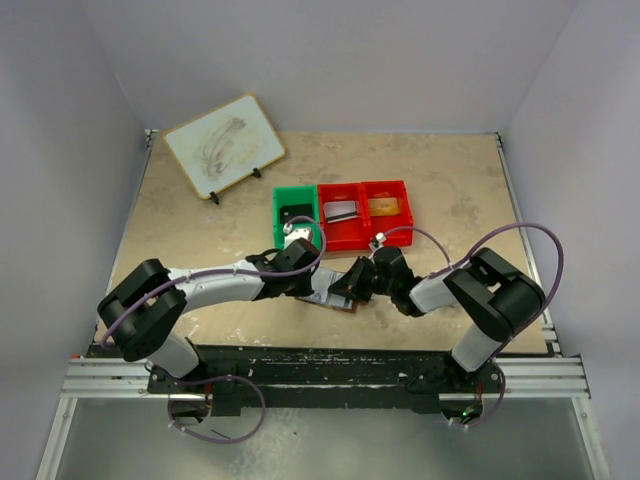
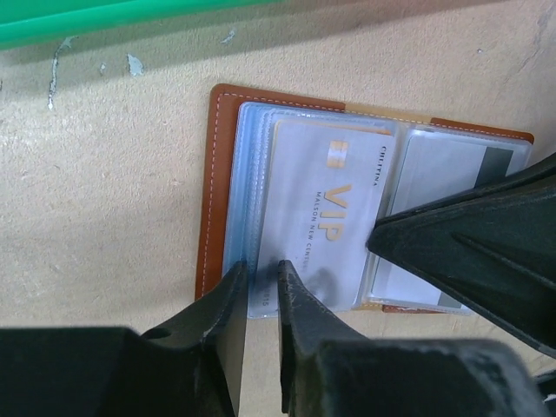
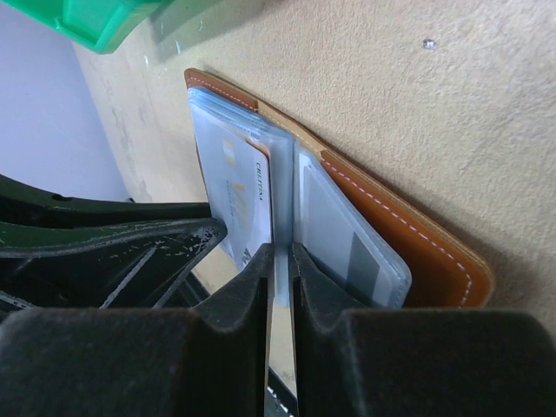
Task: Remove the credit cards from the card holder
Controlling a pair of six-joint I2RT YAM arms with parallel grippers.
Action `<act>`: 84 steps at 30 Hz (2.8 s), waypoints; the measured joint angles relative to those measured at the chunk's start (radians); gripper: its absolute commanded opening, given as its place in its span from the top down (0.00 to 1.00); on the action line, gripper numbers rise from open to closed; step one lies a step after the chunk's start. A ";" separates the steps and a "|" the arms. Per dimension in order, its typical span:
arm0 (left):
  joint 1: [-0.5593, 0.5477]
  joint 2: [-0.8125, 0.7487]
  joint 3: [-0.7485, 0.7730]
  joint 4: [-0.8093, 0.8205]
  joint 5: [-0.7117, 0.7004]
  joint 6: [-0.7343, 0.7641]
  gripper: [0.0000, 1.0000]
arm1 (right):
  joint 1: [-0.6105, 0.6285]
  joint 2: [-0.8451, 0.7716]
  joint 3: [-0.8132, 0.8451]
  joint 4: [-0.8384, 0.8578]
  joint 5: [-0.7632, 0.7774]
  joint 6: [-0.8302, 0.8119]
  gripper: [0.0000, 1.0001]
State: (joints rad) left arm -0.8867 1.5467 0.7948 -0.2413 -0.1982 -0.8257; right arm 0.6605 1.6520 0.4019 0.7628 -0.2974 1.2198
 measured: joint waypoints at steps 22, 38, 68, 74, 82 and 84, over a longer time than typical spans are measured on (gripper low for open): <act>-0.045 -0.002 0.000 -0.006 -0.046 0.026 0.93 | 0.000 0.014 0.082 -0.103 -0.002 -0.069 0.84; -0.053 -0.004 0.000 -0.011 -0.037 0.034 0.93 | 0.033 0.030 0.215 -0.254 0.034 -0.267 0.73; -0.071 -0.007 0.002 -0.014 -0.022 0.038 0.75 | 0.099 -0.172 -0.037 -0.188 0.119 -0.091 0.86; -0.071 -0.007 0.018 -0.024 -0.015 0.060 0.75 | 0.099 -0.192 -0.057 -0.178 0.124 -0.008 0.80; -0.071 0.006 0.071 -0.022 0.010 0.090 0.81 | 0.093 -0.168 -0.130 -0.044 0.121 0.084 0.77; -0.071 0.026 0.074 -0.020 0.013 0.090 0.83 | 0.090 -0.153 -0.143 -0.001 0.119 0.101 0.77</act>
State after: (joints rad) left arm -0.9581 1.5730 0.8684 -0.2615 -0.1856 -0.7361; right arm 0.7506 1.4986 0.2588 0.7616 -0.1783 1.3205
